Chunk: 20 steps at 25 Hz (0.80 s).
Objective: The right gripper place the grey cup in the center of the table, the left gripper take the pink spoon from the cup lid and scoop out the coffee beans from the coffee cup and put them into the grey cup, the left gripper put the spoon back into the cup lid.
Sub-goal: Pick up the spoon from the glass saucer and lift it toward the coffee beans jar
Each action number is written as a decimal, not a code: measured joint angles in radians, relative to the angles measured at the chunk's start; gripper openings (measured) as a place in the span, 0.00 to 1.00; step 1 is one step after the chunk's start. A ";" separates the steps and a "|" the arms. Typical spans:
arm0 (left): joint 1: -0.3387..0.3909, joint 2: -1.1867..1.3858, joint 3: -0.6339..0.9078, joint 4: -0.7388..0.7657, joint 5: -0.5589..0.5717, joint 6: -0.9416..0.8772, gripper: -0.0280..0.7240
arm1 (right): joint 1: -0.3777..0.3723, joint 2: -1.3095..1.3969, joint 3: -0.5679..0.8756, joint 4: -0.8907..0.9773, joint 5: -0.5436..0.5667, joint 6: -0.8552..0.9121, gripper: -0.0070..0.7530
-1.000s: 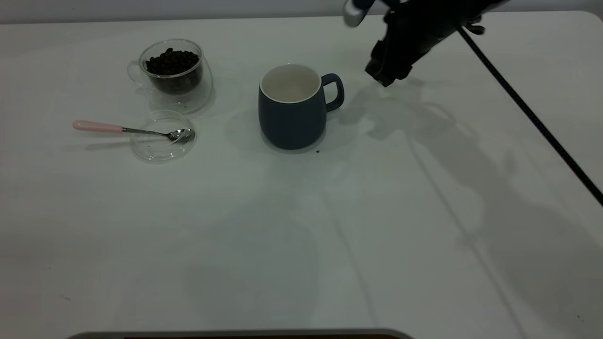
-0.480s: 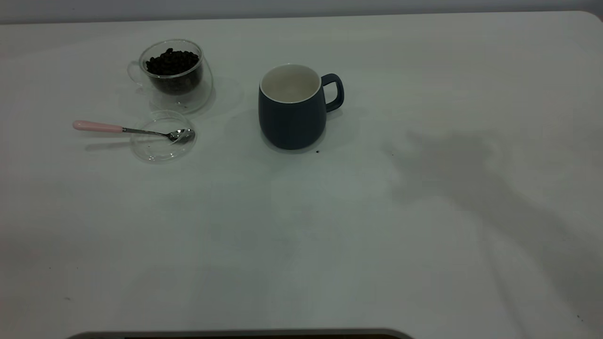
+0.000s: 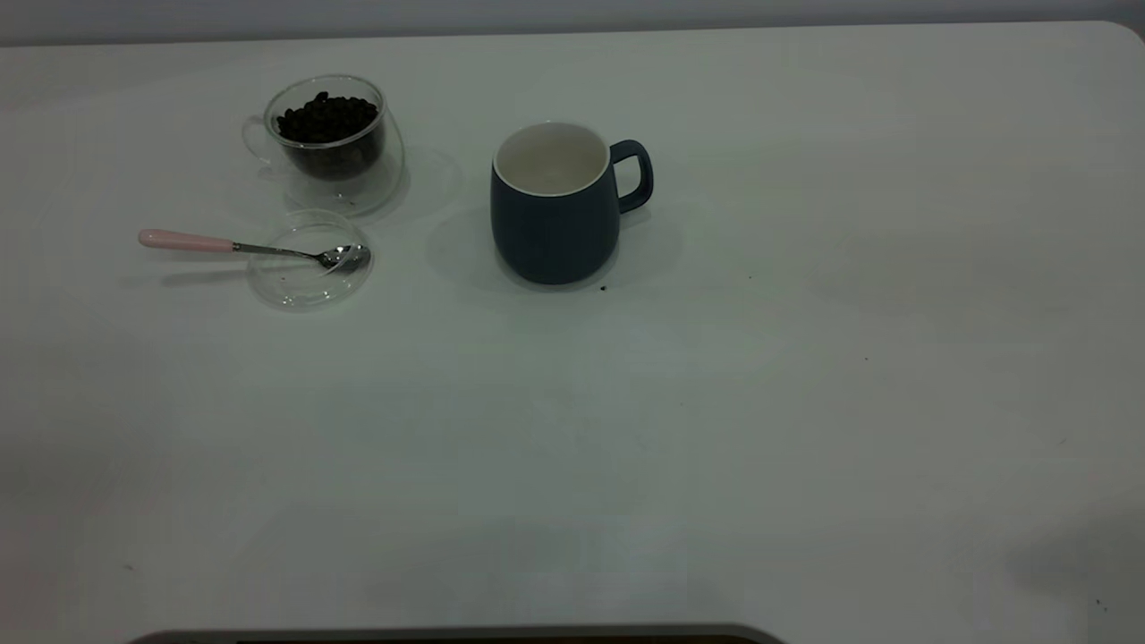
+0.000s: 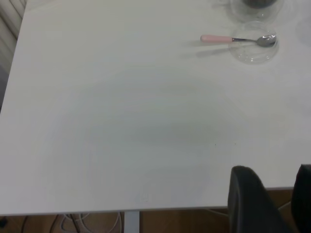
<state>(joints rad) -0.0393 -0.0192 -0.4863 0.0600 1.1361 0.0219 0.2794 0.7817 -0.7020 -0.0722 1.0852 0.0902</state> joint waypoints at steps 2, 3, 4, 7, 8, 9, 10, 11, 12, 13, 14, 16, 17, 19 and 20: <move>0.000 0.000 0.000 0.000 0.000 0.000 0.41 | 0.000 -0.081 0.074 -0.041 0.017 0.071 0.52; 0.000 0.000 0.000 0.000 0.000 0.000 0.41 | 0.000 -0.122 0.121 -0.043 0.022 0.085 0.52; 0.000 0.000 0.000 0.000 0.000 0.000 0.41 | 0.000 -0.161 0.167 -0.045 0.026 0.091 0.52; 0.000 0.000 0.000 0.000 0.000 0.000 0.41 | -0.002 -0.257 0.220 -0.051 0.032 0.099 0.52; 0.000 0.000 0.000 0.000 0.000 0.000 0.41 | -0.010 -0.280 0.222 -0.053 0.030 0.100 0.52; 0.000 0.000 0.000 0.000 0.000 0.000 0.41 | -0.023 -0.305 0.222 -0.055 0.030 0.100 0.52; 0.000 0.000 0.000 0.000 0.000 0.000 0.41 | -0.043 -0.323 0.222 -0.059 0.030 0.100 0.52; 0.000 0.000 0.000 0.001 0.000 0.000 0.41 | -0.073 -0.346 0.222 -0.061 0.030 0.100 0.52; 0.000 0.000 0.000 0.001 0.000 0.000 0.41 | -0.096 -0.362 0.222 -0.062 0.030 0.100 0.52; 0.000 0.000 0.000 0.001 0.000 0.000 0.41 | -0.119 -0.378 0.222 -0.063 0.030 0.100 0.52; 0.000 0.000 0.000 0.001 0.000 0.000 0.41 | -0.142 -0.399 0.222 -0.064 0.030 0.100 0.52; 0.000 0.000 0.000 0.001 0.000 0.000 0.41 | -0.173 -0.451 0.222 -0.064 0.030 0.100 0.52; 0.000 0.000 0.000 0.001 0.000 0.000 0.41 | -0.180 -0.477 0.222 -0.064 0.030 0.100 0.52; 0.000 0.000 0.000 0.001 0.000 0.000 0.41 | -0.182 -0.554 0.222 -0.064 0.031 0.100 0.52; 0.000 0.000 0.000 0.001 0.000 -0.002 0.41 | -0.182 -0.600 0.222 -0.064 0.032 0.100 0.52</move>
<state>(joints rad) -0.0393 -0.0192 -0.4863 0.0608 1.1361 0.0196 0.0969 0.1815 -0.4799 -0.1362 1.1176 0.1900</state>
